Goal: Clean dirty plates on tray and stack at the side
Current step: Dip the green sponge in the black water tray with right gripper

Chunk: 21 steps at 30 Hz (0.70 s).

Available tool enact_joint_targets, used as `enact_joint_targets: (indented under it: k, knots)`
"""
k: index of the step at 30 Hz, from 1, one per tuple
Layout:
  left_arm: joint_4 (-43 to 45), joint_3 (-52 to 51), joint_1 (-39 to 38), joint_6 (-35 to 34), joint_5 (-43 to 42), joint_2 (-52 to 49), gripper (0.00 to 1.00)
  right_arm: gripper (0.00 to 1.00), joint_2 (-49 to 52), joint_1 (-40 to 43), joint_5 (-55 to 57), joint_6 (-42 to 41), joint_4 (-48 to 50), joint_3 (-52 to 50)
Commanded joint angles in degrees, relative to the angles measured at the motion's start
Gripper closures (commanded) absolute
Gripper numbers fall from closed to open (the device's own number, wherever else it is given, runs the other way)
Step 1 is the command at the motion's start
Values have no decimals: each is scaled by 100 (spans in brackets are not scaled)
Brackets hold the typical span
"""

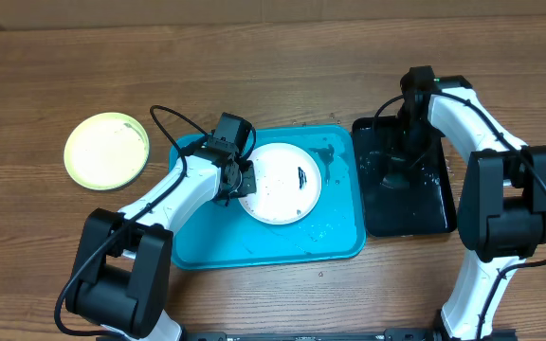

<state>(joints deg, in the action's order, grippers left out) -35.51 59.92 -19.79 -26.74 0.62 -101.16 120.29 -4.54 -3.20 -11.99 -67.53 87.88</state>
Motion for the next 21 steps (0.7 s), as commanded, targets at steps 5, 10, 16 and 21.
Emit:
enact_joint_targets:
  k: [5, 10, 16, 21]
  knots:
    - [-24, 4, 70, 35, 39, -42, 96, 96, -136, 44, 120, 33, -378, 765]
    - [-83, 2, 68, -387, -68, -42, 96, 96, -136, 44, 122, 501, -483, 850]
    - [-83, 2, 90, -756, -48, -42, 80, 96, -136, 44, 278, 544, -540, 935]
    - [-72, 2, 118, -756, -2, -44, 83, 96, -136, 44, 505, 538, -872, 1410]
